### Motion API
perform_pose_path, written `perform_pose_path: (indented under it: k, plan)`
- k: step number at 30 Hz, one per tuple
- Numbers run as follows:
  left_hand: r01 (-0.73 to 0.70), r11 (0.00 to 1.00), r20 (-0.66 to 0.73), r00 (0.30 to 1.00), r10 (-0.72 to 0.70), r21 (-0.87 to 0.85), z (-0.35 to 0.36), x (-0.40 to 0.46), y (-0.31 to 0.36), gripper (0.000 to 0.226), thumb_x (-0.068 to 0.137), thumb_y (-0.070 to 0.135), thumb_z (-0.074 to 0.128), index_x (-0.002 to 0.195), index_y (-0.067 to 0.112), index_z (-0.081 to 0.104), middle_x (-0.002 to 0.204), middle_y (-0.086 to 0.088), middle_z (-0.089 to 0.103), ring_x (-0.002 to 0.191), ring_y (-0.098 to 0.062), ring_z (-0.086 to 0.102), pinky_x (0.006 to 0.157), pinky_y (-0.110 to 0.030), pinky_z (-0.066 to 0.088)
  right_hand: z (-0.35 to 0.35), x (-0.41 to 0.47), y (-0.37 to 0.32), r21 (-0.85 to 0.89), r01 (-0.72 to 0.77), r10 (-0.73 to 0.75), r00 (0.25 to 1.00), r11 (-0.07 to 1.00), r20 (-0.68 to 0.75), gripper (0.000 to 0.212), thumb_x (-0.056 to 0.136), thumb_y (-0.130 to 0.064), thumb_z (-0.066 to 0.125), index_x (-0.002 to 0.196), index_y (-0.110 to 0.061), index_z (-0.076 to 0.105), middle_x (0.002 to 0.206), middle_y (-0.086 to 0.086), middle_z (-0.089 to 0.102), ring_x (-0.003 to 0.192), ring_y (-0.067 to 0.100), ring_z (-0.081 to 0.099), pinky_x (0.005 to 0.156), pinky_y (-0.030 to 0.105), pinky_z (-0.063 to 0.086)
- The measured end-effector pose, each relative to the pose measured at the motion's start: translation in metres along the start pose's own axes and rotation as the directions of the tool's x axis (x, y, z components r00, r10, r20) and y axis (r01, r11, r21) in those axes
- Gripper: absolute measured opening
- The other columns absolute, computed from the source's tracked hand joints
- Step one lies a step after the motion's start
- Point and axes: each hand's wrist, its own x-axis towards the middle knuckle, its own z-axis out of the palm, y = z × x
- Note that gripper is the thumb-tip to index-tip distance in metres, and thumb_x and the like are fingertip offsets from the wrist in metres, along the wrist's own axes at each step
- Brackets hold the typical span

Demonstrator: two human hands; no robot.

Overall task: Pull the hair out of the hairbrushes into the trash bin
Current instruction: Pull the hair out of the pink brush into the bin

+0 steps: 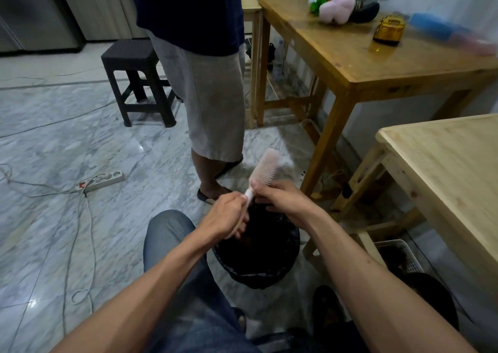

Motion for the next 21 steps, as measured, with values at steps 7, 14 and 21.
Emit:
perform_pose_path:
  k: [7, 14, 21]
  plan:
    - [-0.029, 0.988, -0.137, 0.989, 0.049, 0.149, -0.009, 0.026, -0.002, 0.038, 0.077, 0.057, 0.054, 0.079, 0.023, 0.071, 0.078, -0.002, 0.073, 0.075, -0.025, 0.067, 0.080, -0.052, 0.056, -0.013, 0.001, 0.000, -0.330, 0.122, -0.179, 0.972, 0.936, -0.150, 0.039, 0.088, -0.054, 0.073, 0.104, -0.019, 0.078, 0.086, -0.006, 0.076, 0.083, 0.015, 0.071, 0.074, 0.036, 0.056]
    - [-0.151, 0.951, -0.182, 0.978, 0.104, -0.270, 0.003, 0.036, 0.032, 0.021, 0.087, 0.018, 0.075, 0.096, 0.000, 0.072, 0.080, -0.014, 0.073, 0.064, -0.017, 0.067, 0.057, -0.022, 0.055, -0.016, -0.012, 0.000, -0.519, 0.187, -0.267, 0.960, 0.834, -0.083, 0.019, 0.087, -0.039, 0.080, 0.089, -0.020, 0.078, 0.077, -0.003, 0.077, 0.074, 0.016, 0.071, 0.068, 0.038, 0.056]
    - [-0.009, 0.990, -0.251, 0.968, -0.026, -0.139, 0.008, 0.048, 0.010, 0.021, 0.094, 0.002, 0.060, 0.074, 0.001, 0.066, 0.064, -0.012, 0.062, 0.050, -0.014, 0.056, 0.054, -0.025, 0.053, -0.038, -0.016, -0.002, -0.515, 0.073, -0.216, 0.950, 0.854, -0.223, 0.022, 0.091, -0.039, 0.077, 0.100, -0.019, 0.077, 0.087, -0.007, 0.073, 0.075, 0.005, 0.065, 0.058, 0.023, 0.046]
